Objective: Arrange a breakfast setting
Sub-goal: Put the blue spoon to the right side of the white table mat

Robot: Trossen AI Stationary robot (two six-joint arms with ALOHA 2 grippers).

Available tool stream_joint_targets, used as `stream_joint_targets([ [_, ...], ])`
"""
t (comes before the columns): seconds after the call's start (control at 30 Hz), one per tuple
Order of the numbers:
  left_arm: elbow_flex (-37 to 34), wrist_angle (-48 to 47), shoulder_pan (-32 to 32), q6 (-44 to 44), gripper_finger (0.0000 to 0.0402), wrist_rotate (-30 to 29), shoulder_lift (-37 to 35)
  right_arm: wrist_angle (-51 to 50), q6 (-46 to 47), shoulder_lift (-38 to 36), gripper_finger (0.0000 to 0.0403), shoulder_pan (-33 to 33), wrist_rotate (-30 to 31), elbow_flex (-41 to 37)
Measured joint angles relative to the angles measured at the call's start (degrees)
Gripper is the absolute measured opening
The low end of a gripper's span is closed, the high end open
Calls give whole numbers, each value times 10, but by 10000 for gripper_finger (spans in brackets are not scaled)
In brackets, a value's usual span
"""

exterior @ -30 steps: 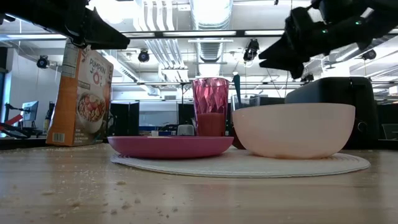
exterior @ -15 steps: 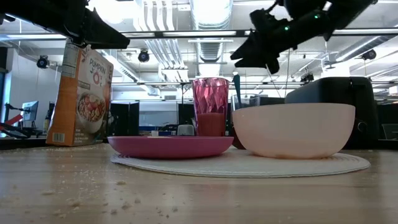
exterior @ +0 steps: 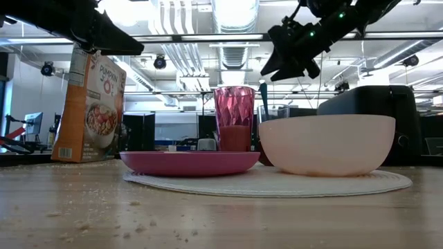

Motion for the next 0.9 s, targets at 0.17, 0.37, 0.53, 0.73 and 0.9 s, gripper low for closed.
stream_joint_targets([
  [0.17,0,-1,0,0,306,0,0,0,3,10,206,-5,0,0],
  [0.37,0,-1,0,0,306,0,0,6,3,32,206,-17,2,0],
  [0.53,-1,-1,0,0,306,0,0,11,-12,43,205,-27,41,0],
  [0.73,-1,-1,0,0,306,1,0,11,-24,55,205,-32,45,0],
  [0.9,-1,-1,0,0,306,1,0,11,-43,68,201,-31,40,0],
])
